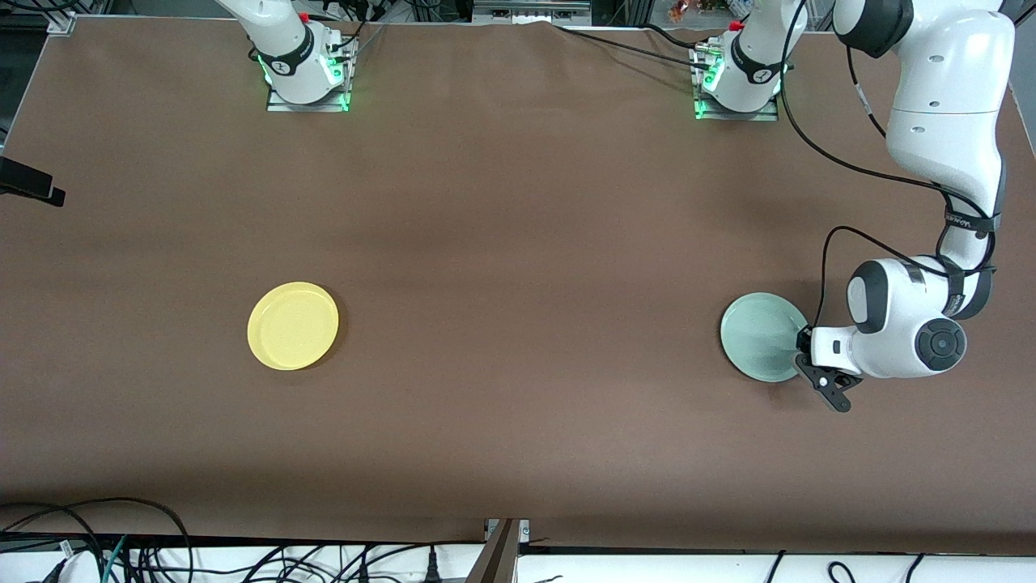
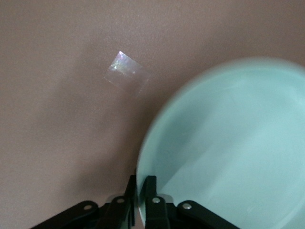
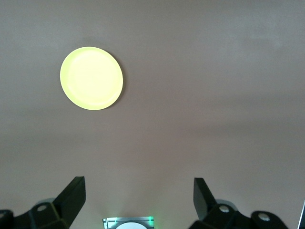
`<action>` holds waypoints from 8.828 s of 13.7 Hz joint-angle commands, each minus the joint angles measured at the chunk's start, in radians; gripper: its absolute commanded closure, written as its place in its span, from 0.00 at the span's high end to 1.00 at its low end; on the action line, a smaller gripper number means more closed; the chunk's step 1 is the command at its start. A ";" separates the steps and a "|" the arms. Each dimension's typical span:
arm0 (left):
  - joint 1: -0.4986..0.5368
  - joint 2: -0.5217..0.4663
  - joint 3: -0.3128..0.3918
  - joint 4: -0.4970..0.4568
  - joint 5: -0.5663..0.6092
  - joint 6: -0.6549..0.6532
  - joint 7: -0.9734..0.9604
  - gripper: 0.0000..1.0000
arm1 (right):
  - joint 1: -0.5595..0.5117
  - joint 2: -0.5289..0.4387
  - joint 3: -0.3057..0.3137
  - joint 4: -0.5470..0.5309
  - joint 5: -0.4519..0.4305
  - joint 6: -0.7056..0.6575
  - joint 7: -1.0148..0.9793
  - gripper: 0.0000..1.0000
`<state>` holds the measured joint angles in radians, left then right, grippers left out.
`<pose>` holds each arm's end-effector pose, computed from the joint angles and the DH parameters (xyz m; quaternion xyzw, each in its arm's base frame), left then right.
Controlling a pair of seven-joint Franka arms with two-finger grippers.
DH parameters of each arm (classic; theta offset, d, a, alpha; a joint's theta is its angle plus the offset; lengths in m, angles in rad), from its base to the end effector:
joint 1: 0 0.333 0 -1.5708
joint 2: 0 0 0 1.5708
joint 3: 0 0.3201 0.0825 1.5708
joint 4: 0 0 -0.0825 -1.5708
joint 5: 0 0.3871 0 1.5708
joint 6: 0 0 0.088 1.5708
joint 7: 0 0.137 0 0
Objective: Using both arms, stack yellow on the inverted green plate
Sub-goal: 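Close the left gripper on the green plate's rim, then lift and tilt the green plate while the right gripper reaches the yellow plate, then grasp the yellow plate with the right gripper while the left gripper turns the green plate, then lower the green plate upside down onto the table with the left gripper, then open and withdraw the left gripper while the right gripper lifts the yellow plate, then carry the yellow plate onto the inverted green plate with the right gripper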
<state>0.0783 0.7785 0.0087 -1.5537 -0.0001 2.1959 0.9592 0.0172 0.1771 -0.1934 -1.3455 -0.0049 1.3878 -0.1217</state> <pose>0.6867 0.0593 0.1479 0.9039 -0.4223 -0.0605 0.0313 0.5808 -0.0936 0.5888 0.9973 -0.0271 -0.0678 0.0095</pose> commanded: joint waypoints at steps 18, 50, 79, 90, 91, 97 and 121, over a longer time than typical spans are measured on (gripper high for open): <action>-0.514 -0.208 0.002 0.184 0.587 -0.589 -0.509 0.00 | -0.005 0.324 0.009 0.005 0.116 0.223 0.010 1.00; -1.154 0.203 -0.004 0.322 0.963 -1.029 -1.760 0.00 | 0.017 0.499 0.057 -0.379 0.368 0.803 0.004 0.00; -0.666 -0.209 -0.058 0.317 0.077 -0.495 -1.420 1.00 | 0.013 0.378 0.101 -0.212 0.382 0.490 0.002 0.00; -0.212 -0.491 -0.042 0.220 0.022 -0.645 -0.814 1.00 | 0.371 0.470 0.132 -0.212 0.566 0.850 0.532 0.00; -0.171 -0.555 -0.044 0.140 0.022 -0.639 -0.783 1.00 | 0.406 0.479 0.132 -0.212 0.566 0.884 0.580 0.00; -0.126 -0.746 0.063 -0.115 0.005 -0.507 -0.787 1.00 | 0.605 0.535 0.131 -0.210 0.560 1.060 0.795 0.00; -0.112 -0.858 -0.013 -0.246 0.077 -0.439 -0.840 1.00 | 0.852 0.384 0.130 -0.475 0.545 1.140 0.918 0.00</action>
<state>-0.0369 -0.0711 0.0006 -1.8047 0.0479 1.7730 0.1208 0.8436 0.5982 -0.0570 -1.7724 0.5398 2.5245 0.7906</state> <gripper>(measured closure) 0.000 0.974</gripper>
